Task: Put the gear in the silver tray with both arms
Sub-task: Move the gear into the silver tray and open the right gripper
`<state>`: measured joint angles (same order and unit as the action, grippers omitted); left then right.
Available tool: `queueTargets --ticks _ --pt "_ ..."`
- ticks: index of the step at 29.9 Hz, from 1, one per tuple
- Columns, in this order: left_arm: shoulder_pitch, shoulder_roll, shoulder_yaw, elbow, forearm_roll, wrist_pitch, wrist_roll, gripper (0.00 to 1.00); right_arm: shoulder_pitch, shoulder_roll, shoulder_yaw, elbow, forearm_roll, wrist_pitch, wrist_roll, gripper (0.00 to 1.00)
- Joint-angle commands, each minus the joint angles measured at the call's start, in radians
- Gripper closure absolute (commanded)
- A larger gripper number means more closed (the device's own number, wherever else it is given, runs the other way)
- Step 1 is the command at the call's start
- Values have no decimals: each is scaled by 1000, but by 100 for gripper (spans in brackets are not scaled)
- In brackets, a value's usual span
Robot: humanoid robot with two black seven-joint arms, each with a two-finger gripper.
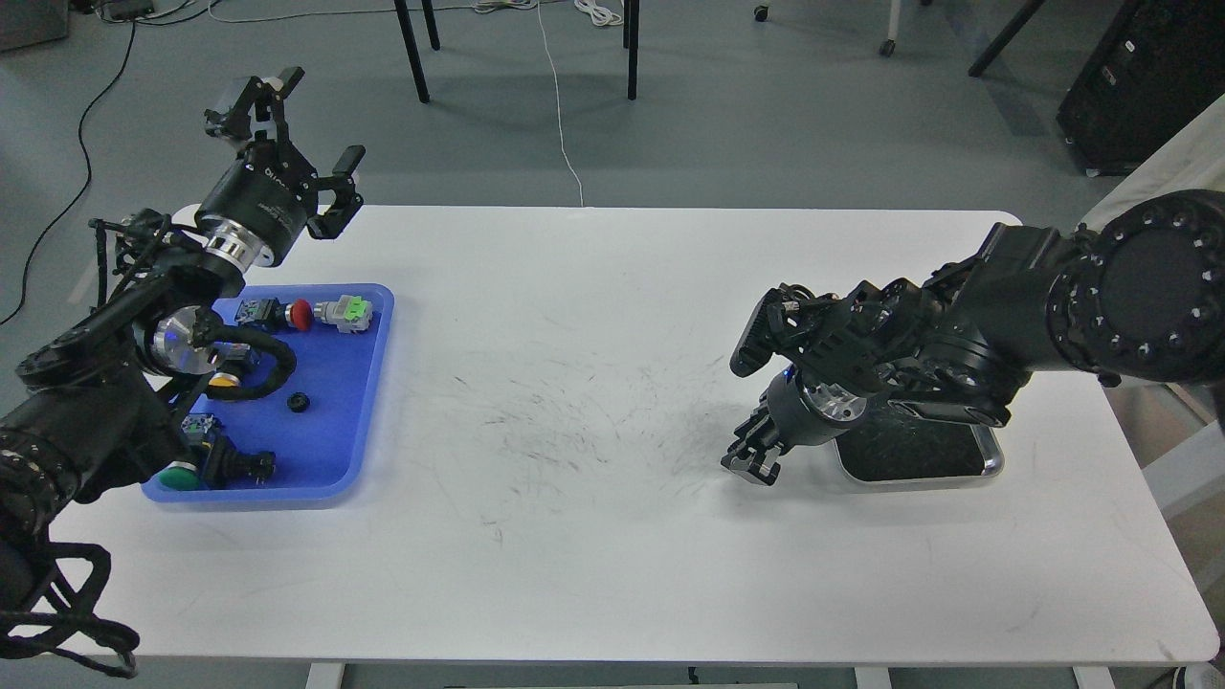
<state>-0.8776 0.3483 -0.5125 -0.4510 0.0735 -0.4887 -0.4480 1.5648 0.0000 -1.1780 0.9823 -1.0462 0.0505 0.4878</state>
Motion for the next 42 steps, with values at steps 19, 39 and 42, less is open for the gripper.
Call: queueTargets --ticks 19,39,42 --pt "14 3 3 0 2 0 -1 1 30 -69 49 -42 3 3 1 99" --pt "29 -14 8 15 2 0 -1 1 60 -514 87 79 -8 12 1 99" --pt "31 -15 8 15 3 0 0 1 18 -523 89 82 -11 8 1 98"
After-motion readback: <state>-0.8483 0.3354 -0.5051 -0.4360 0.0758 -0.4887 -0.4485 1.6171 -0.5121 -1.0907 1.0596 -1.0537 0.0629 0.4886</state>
